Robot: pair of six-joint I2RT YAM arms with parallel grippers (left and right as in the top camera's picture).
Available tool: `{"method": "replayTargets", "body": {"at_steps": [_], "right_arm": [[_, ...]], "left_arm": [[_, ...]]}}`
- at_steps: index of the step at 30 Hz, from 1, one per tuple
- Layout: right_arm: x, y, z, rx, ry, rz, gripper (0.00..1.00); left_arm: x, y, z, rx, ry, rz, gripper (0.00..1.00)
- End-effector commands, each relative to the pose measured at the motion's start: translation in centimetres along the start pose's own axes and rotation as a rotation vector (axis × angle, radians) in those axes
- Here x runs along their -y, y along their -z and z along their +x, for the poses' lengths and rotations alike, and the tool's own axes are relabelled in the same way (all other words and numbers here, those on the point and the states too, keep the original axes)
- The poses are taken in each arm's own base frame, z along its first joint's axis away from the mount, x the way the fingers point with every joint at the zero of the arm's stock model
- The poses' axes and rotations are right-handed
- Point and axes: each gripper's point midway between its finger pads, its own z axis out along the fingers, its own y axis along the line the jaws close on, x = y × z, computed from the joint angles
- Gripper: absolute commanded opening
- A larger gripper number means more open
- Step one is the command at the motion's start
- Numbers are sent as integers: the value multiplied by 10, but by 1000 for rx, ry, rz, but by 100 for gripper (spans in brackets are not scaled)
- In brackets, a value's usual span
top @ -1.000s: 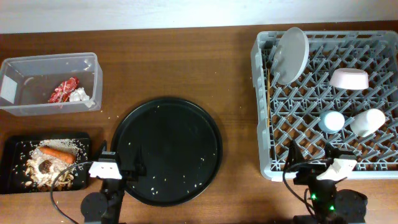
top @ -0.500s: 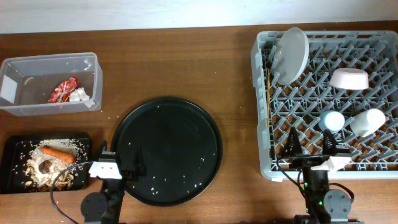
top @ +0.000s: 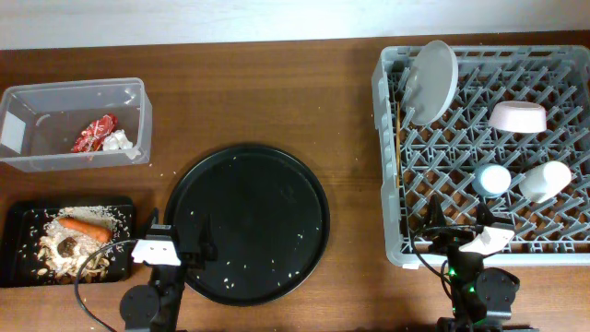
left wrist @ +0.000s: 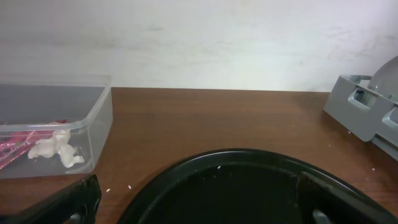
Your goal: Sort waste into correct bins and load items into the dishwasher rack
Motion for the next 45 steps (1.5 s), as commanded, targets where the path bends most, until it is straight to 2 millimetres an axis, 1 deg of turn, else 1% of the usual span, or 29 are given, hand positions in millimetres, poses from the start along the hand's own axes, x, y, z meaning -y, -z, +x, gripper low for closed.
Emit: {"method": "replayTargets", "body": {"at_steps": [1, 3, 7, 9, 10, 11, 12, 40, 41, 42, 45], "right_arm": [[6, 0, 1, 4, -4, 26, 99], [18, 1, -4, 29, 20, 98, 99], [20, 1, -5, 31, 19, 112, 99], [17, 1, -3, 20, 97, 95, 99], [12, 0, -1, 11, 160, 68, 99], [5, 0, 2, -2, 260, 25, 99], [6, 0, 1, -2, 285, 29, 99], [6, 0, 1, -2, 284, 31, 99], [6, 0, 1, -2, 284, 31, 99], [6, 0, 1, -2, 284, 31, 99], [6, 0, 1, -2, 284, 31, 99]], "left_arm": [[0, 0, 3, -3, 13, -3, 99], [0, 0, 3, -3, 13, -3, 99], [0, 0, 3, -3, 13, -3, 99], [0, 0, 3, -3, 13, -3, 99], [0, 0, 3, -3, 13, -3, 99], [0, 0, 3, -3, 13, -3, 99], [0, 0, 3, -3, 13, -3, 99], [0, 0, 3, -3, 13, -3, 99], [-2, 0, 3, -2, 13, -14, 99], [-8, 0, 2, -1, 13, -48, 99], [-9, 0, 3, -3, 13, -55, 99]]}}
